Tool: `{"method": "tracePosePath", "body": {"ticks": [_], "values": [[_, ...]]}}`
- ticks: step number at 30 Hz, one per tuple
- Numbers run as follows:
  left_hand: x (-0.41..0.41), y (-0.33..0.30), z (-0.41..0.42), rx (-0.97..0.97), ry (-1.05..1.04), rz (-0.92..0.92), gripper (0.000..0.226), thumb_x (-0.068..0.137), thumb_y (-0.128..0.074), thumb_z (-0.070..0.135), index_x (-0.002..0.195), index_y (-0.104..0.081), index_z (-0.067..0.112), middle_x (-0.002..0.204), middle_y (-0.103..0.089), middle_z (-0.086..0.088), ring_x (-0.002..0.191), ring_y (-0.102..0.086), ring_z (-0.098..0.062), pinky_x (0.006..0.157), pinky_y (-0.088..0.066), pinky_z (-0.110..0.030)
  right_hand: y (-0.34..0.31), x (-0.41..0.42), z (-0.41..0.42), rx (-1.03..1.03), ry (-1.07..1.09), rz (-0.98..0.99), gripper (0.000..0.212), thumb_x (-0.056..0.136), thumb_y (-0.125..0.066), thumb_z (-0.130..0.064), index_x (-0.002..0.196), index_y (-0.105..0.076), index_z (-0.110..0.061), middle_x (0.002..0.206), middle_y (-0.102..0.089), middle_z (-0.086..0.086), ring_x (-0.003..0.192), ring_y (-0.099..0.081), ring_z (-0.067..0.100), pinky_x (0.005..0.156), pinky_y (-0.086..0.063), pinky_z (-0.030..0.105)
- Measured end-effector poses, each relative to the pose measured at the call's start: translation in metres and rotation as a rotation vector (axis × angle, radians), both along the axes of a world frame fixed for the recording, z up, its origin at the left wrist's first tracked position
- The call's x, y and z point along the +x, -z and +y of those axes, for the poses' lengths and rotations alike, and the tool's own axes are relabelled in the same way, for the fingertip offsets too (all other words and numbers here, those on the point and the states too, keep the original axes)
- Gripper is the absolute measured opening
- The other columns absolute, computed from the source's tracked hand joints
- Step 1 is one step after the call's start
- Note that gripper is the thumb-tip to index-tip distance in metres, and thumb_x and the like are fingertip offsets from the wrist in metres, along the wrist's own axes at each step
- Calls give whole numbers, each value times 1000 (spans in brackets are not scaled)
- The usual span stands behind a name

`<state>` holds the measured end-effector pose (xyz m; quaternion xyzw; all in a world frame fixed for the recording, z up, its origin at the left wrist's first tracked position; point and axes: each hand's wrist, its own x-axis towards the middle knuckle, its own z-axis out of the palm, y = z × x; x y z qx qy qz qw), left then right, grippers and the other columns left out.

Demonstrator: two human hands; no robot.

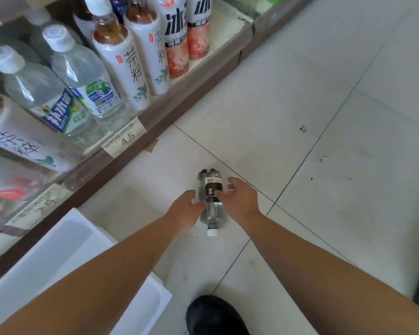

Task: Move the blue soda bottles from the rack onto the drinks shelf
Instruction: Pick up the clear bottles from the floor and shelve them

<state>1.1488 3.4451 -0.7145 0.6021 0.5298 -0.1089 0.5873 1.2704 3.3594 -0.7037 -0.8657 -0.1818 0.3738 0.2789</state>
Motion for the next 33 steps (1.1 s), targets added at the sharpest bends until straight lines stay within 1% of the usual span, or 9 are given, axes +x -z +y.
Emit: {"method": "tracePosePath", "body": {"ticks": [3,7,9,12,16,19,25,28,33], "values": [[4,10,-8,2,59,30,9,96,-53,19,104,-55,22,105,-59,-4,85,-54,-23,75,-47,-32,10,-3,-1,-90,20,107,64,90,-63,-36,147,-45,-14,133,-63,8,124,-57,24,100,-43,26],[10,14,-8,-51,17,-4,16,91,-55,12,83,-55,26,80,-63,0,57,-52,-13,55,-39,-23,18,-9,-1,-75,68,181,33,87,-62,-42,106,-74,-18,102,-75,9,97,-69,28,89,-58,38],[4,12,-11,-83,-1,-49,11,88,-62,15,89,-58,25,72,-66,5,54,-57,-8,50,-38,-19,22,-15,-3,-50,123,197,23,82,-67,-42,85,-76,-22,85,-76,8,86,-72,27,82,-60,43],[-8,7,-14,-76,-32,-80,51,70,-80,23,113,-53,21,100,-68,-2,84,-70,-19,62,-57,-35,21,-24,-5,4,210,214,26,78,-72,-43,63,-70,-21,69,-73,6,75,-74,30,75,-62,46],[-19,-12,0,-29,-64,-39,79,65,-78,15,134,-40,24,116,-59,-3,93,-66,-21,61,-53,-29,7,-39,1,29,316,355,30,82,-74,-39,75,-71,-9,76,-75,11,67,-76,27,72,-64,45],[-36,-35,18,78,-41,7,69,67,-77,20,129,-46,23,113,-59,-1,86,-63,-18,60,-47,-24,-18,-50,10,38,308,456,33,83,-74,-37,80,-67,-5,81,-75,18,68,-77,27,72,-64,45],[-74,-117,59,371,254,122,66,60,-73,31,125,-59,28,113,-63,5,97,-63,-17,79,-57,-29,-88,-56,29,102,-356,-149,39,71,-76,-37,103,-62,-21,101,-67,-2,90,-65,19,77,-57,37],[-91,-174,70,484,397,155,64,60,-71,35,123,-61,31,106,-65,9,93,-63,-14,78,-56,-27,-126,-65,40,170,-755,-124,77,69,-82,-27,137,-46,-23,134,-50,2,123,-47,20,99,-47,38],[-133,-274,77,636,514,215,60,63,-75,38,121,-61,37,99,-65,14,91,-62,-10,80,-55,-25,-183,-92,61,399,-924,-132,60,69,-80,-16,124,-59,-27,116,-66,-2,104,-61,11,90,-52,35]]}}
